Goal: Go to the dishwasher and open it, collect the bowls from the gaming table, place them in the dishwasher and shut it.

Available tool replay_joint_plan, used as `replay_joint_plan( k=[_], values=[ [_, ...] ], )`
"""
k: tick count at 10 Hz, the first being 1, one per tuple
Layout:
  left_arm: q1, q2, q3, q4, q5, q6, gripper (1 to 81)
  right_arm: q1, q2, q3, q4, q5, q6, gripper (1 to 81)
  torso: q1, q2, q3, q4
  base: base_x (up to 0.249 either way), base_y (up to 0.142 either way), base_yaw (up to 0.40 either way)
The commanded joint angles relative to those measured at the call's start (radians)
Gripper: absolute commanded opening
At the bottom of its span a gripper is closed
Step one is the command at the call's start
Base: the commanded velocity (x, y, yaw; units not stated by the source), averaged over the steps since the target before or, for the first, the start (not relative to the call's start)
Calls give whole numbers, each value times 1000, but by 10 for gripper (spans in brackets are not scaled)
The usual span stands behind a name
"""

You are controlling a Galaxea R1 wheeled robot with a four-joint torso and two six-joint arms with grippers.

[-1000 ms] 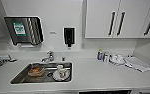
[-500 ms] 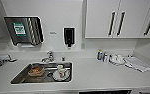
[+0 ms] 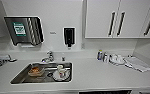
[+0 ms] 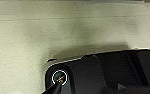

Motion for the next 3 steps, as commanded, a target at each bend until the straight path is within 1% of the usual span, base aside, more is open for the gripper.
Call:
replay_joint_plan(
  k=[1,3],
  values=[
    [-55,7,-26,-3,45,5,811,50,-15,8,-46,-62,-8,811,0,0,0,0,0,0,0],
    [-55,8,-26,-3,45,5,811,30,-1,19,-77,-40,-11,811,0,0,0,0,0,0,0]
  ],
)
